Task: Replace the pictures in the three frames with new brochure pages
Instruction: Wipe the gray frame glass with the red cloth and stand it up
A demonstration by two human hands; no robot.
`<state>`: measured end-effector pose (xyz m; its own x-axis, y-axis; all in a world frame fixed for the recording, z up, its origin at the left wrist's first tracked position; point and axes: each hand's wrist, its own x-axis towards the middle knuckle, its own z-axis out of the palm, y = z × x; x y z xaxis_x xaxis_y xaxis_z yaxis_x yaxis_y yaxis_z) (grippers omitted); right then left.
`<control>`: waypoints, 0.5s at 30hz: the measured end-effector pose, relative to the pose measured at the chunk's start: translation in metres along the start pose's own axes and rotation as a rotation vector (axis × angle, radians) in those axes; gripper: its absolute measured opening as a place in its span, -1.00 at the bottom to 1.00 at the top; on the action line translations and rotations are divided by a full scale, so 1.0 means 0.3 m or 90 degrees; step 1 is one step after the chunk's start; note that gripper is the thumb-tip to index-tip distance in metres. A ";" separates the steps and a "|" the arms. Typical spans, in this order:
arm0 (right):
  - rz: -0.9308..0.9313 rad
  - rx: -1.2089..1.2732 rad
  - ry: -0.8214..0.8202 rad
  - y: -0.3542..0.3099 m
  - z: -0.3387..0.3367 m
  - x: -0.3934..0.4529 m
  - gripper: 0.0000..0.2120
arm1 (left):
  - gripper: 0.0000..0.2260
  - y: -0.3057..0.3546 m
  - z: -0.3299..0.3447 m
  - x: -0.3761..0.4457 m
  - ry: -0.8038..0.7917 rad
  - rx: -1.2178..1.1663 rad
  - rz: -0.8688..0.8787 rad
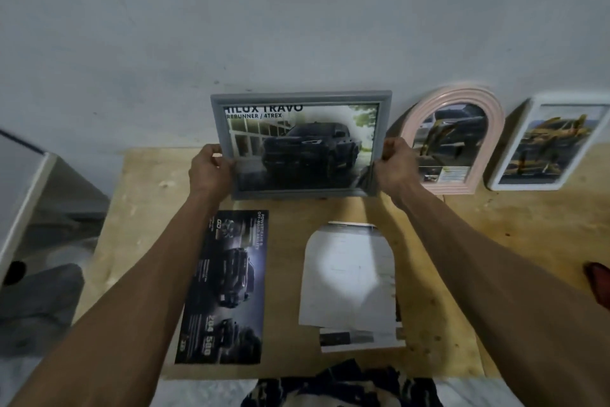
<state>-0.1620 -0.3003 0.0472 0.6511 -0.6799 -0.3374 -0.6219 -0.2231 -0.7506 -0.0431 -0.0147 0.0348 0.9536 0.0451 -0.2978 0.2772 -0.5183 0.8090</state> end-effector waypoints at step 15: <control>0.045 -0.037 0.026 -0.005 0.120 0.106 -0.68 | -0.78 -0.057 0.084 0.138 -0.005 0.061 -0.003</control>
<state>-0.1246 -0.2963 0.0172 0.5869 -0.7234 -0.3637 -0.6904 -0.2125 -0.6915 -0.0115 -0.0255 -0.0041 0.9511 0.0420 -0.3061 0.2694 -0.5978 0.7550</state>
